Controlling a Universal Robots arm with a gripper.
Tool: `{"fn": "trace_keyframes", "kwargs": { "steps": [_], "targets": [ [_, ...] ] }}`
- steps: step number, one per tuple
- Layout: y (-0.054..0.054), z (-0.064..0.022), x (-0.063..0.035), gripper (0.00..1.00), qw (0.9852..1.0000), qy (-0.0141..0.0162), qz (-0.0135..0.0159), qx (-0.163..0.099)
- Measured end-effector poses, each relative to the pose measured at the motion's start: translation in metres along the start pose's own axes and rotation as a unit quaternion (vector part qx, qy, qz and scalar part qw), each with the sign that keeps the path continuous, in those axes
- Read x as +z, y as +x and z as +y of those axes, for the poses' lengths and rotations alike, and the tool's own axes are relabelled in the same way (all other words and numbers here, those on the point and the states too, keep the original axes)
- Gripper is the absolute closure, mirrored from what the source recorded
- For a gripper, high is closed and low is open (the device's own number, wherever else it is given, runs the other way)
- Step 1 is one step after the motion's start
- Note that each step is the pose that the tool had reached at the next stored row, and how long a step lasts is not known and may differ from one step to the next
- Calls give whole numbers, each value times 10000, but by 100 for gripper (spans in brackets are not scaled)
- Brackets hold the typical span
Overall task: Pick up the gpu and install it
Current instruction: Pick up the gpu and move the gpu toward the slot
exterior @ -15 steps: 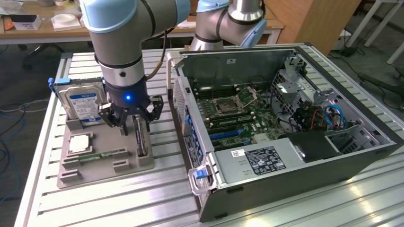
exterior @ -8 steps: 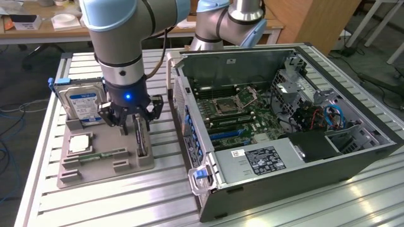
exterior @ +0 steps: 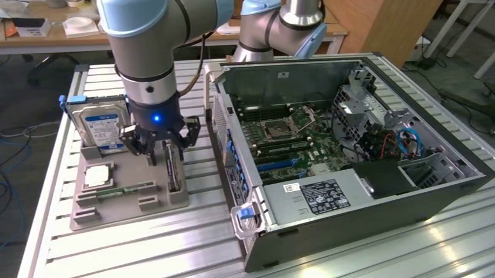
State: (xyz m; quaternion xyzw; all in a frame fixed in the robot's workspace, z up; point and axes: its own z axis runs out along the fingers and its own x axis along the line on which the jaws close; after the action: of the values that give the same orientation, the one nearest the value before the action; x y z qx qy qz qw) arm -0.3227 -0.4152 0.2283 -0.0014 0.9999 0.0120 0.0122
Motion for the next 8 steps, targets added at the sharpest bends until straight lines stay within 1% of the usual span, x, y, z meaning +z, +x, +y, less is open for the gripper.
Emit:
{"fn": "trace_keyframes", "kwargs": {
  "steps": [5,8],
  "targets": [
    [0,-10,-1,41,10000,0,-1,1],
    [0,-11,-4,41,10000,-7,0,1]
  ]
}}
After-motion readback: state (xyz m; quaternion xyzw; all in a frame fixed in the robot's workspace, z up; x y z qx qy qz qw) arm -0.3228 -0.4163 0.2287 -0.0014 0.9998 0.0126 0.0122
